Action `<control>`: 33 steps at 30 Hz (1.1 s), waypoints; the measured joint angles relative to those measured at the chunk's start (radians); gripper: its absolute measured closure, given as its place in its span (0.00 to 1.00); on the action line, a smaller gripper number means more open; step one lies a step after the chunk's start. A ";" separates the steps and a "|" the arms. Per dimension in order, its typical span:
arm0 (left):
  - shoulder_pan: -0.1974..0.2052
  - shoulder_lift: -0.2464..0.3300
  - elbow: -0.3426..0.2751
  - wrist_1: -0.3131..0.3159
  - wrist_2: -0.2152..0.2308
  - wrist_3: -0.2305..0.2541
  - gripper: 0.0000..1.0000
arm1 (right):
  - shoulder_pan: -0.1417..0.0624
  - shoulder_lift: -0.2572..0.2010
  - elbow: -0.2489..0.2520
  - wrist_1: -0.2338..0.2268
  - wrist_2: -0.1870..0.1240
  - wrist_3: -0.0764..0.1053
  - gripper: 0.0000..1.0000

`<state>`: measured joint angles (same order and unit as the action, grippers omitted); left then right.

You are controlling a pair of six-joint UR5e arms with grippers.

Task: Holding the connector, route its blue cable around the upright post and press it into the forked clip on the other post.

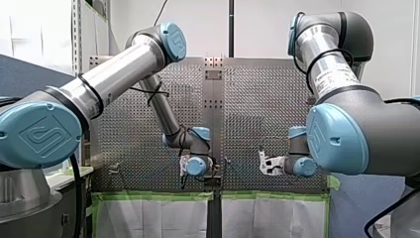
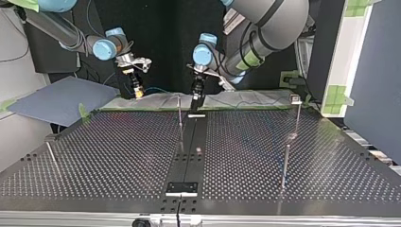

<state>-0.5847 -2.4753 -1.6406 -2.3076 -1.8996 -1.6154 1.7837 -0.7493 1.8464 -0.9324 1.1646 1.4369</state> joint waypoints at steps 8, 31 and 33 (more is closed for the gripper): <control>0.001 -0.004 -0.009 0.002 -0.007 -0.007 1.00 | 0.001 0.000 0.001 -0.001 0.000 0.001 1.00; 0.008 -0.020 -0.023 0.037 -0.008 -0.020 1.00 | -0.002 0.005 0.000 -0.025 0.025 0.046 1.00; 0.008 -0.020 -0.023 0.038 -0.008 -0.021 1.00 | -0.004 0.008 0.000 -0.032 0.031 0.055 1.00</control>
<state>-0.5763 -2.4952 -1.6638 -2.2701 -1.9075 -1.6360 1.7799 -0.7410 1.8469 -0.9641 1.1952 1.4915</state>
